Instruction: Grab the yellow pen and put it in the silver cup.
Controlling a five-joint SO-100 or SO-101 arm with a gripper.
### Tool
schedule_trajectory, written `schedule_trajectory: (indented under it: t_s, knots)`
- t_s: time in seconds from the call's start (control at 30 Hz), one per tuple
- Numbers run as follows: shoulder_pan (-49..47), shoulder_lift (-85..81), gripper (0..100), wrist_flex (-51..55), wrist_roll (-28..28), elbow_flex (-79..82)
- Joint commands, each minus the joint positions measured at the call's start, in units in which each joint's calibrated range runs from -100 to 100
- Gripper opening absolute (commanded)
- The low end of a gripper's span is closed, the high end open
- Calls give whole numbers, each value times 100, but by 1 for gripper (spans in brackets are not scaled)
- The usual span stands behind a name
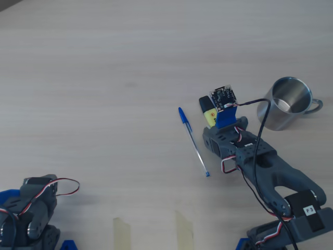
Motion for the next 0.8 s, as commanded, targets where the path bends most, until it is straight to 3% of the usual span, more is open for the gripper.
schedule_trajectory:
  t_s: [0.0, 0.37, 0.77]
  knots:
    - [14, 137, 44, 18, 1, -263]
    - [14, 220, 43, 18, -4, -309]
    - [14, 153, 11, 44, -4, -227]
